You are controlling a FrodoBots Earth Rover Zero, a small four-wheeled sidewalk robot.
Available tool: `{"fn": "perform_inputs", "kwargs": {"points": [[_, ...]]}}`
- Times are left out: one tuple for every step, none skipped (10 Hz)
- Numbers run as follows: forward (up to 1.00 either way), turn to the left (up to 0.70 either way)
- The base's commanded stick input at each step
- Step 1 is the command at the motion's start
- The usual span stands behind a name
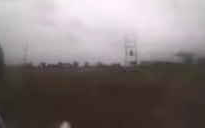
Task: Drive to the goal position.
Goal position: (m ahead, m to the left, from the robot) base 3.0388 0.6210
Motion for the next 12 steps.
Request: {"fn": "perform_inputs", "kwargs": {"points": [[0.7,0.0],[0.7,0.0],[0.7,0.0],[0.7,0.0],[0.7,0.0],[0.7,0.0],[0.7,0.0],[0.7,0.0],[0.7,0.0],[0.7,0.0],[0.7,0.0],[0.7,0.0]]}}
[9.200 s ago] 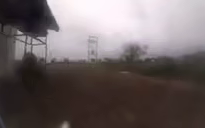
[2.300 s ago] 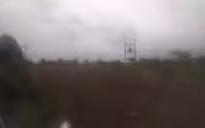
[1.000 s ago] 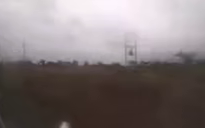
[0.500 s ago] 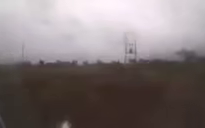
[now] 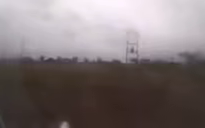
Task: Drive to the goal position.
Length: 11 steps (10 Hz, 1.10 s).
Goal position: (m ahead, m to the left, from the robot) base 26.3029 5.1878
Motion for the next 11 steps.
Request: {"fn": "perform_inputs", "kwargs": {"points": [[0.7,0.0],[0.7,0.0],[0.7,0.16],[0.7,0.33],[0.7,0.31],[0.7,0.04],[0.7,0.0],[0.7,0.0],[0.7,0.0],[0.7,0.0],[0.7,0.0]]}}
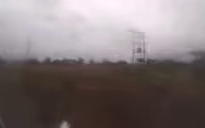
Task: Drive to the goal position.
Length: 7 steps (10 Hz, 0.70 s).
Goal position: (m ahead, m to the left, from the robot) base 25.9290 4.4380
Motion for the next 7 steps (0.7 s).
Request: {"fn": "perform_inputs", "kwargs": {"points": [[0.7,0.0],[0.7,0.0],[0.7,0.0],[0.7,0.0],[0.7,0.0],[0.7,0.0],[0.7,0.0]]}}
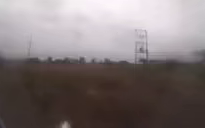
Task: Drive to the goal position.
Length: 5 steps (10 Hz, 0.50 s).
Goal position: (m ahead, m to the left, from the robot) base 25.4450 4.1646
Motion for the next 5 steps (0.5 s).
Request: {"fn": "perform_inputs", "kwargs": {"points": [[0.7,0.0],[0.7,0.0],[0.7,0.22],[0.7,0.35],[0.7,0.35]]}}
